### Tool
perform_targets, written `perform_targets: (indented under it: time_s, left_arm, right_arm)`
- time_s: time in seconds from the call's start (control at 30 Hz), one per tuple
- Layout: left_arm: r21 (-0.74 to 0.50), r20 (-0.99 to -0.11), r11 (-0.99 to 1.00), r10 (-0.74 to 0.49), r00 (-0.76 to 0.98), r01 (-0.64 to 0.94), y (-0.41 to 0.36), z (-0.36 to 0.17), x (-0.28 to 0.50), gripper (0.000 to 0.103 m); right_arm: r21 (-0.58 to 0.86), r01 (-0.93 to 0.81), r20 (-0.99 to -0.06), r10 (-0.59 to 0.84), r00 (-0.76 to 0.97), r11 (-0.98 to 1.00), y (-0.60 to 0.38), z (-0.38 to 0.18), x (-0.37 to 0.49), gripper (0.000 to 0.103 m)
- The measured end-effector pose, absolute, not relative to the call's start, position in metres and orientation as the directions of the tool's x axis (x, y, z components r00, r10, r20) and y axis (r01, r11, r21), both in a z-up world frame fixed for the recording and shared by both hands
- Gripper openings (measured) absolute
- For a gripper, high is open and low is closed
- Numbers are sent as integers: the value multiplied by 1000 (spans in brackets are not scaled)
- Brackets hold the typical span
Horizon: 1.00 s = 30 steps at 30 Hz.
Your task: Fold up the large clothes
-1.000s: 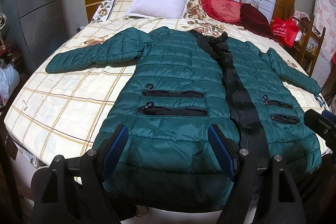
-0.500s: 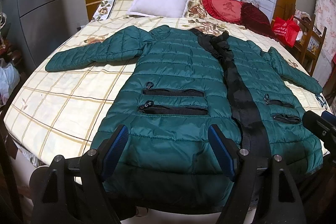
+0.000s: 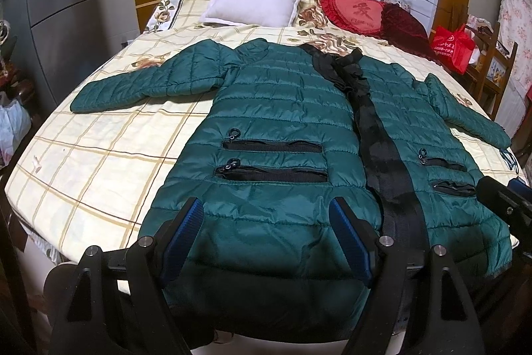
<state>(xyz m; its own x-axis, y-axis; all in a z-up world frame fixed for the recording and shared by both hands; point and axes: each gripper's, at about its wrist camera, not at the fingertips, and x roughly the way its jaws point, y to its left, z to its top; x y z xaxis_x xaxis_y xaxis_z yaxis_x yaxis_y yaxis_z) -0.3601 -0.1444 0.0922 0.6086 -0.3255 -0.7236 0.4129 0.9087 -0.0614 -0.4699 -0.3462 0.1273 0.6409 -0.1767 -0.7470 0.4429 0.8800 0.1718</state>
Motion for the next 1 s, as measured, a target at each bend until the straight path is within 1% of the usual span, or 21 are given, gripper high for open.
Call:
perform_targets:
  time_s: [0.27,0.4,1.0]
  left_arm:
    - [-65,-725,911,-324,607,408,-147,91,-359,57]
    - [-61,-725,909,-325,607,413,-151,89,-361,57]
    - [-63,-732,909,-323,600,412,-155,90,-353,56]
  right_arm:
    - [162,445,-751,-182,634,881,-347,125,-468,102]
    - [116,449,-760,-212,614,886,-345,122,-464,102]
    - [126,449,-761,-204,615,885,-350,120,-455,102]
